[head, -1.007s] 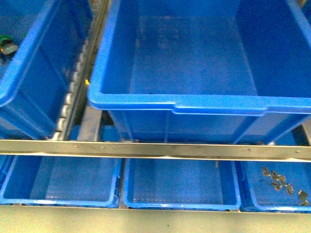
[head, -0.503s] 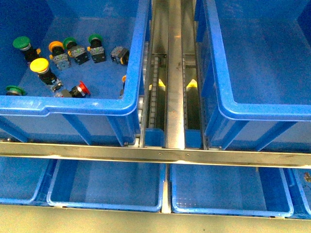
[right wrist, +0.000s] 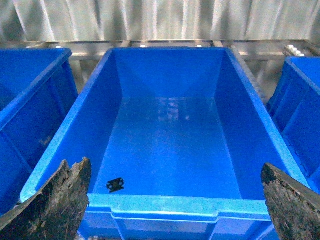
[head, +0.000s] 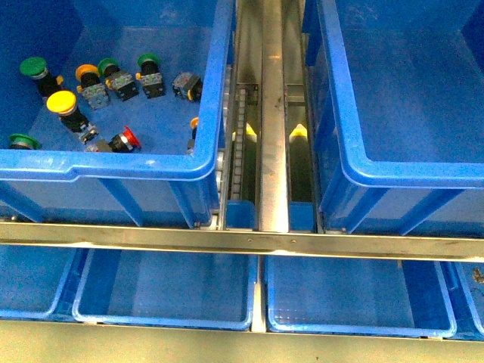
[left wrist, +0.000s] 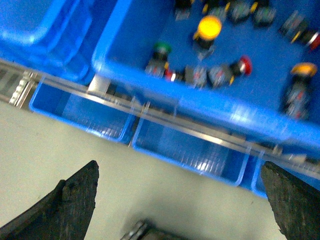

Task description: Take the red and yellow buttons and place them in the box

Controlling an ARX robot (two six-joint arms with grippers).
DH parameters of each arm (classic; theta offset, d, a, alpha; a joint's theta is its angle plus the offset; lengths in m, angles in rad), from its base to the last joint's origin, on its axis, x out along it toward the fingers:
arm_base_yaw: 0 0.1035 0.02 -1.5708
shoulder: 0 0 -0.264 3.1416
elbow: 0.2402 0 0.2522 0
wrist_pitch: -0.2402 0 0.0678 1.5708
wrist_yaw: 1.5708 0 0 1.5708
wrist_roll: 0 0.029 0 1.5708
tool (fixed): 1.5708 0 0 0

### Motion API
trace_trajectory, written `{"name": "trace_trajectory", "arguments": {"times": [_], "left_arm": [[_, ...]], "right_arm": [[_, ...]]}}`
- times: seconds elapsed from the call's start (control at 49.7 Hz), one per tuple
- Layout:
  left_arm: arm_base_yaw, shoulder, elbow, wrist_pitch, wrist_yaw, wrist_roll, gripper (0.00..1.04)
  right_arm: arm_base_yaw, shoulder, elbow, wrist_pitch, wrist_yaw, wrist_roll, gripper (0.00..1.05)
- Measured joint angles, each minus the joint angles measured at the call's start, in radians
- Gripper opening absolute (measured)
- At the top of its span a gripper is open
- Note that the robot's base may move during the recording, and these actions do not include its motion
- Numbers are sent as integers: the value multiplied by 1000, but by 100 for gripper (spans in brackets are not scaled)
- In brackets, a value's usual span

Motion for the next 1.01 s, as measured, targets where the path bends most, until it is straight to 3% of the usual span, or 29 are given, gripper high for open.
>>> {"name": "trace_trajectory", "arguments": {"times": [0.121,0.242,0.624,0.785,1.007], "left_arm": [[18,287,293,136,19,18,97],[55,476,441,213,68,59,97],[87,858,639,255,107,-37,97],[98,907,674,294,174,-37,97],[116,923,655,325,168,-37,97]], "right_arm": [[0,0,0,0,1,0,98],[0,0,0,0,1,0,98],[0,0,0,0,1,0,98],[0,0,0,0,0,0,98],[0,-1,0,0,1,0,98]]}}
